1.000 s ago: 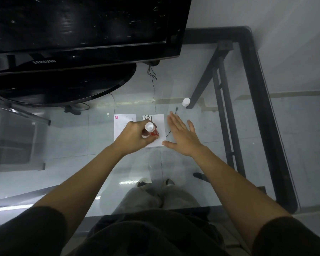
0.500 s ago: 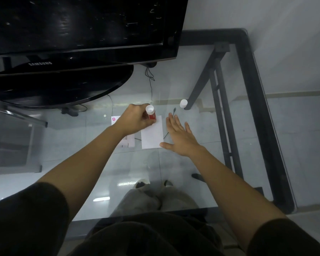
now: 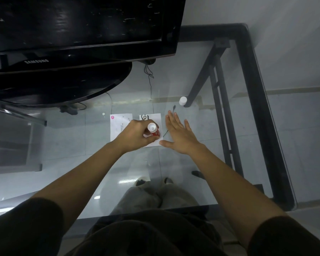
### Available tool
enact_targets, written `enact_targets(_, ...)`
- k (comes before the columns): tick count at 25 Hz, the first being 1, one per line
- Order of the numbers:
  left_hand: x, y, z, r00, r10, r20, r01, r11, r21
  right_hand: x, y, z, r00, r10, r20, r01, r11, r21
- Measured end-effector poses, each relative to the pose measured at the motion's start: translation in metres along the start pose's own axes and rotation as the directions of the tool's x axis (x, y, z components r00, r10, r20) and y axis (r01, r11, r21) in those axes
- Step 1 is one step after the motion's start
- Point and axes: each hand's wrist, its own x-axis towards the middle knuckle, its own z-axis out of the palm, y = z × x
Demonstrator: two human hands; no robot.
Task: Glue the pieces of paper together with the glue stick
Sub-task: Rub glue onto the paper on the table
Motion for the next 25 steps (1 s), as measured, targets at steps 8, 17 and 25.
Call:
enact_targets(8,0.042,-0.001,-0.024,0.999,-0.025,-0.022,0.028,0.993,0.119,0.000,0.001,0.001,1.000,-0.007,-0.004,0.007,1.000,0.016)
enact_targets(17,0.018,0.005,-0.015,1.000,0.030,-0.003,-0.030,0.999,0.045,0.000,0.003,0.001,1.000,-0.015,-0.013,0.015,1.000,0.025)
enact_targets(25,0.021,0.002,-0.008,1.000,0.000,0.004,0.000,0.997,0.074,0.000,0.003,0.003,1.000,-0.009,-0.008,0.009,1.000,0.021)
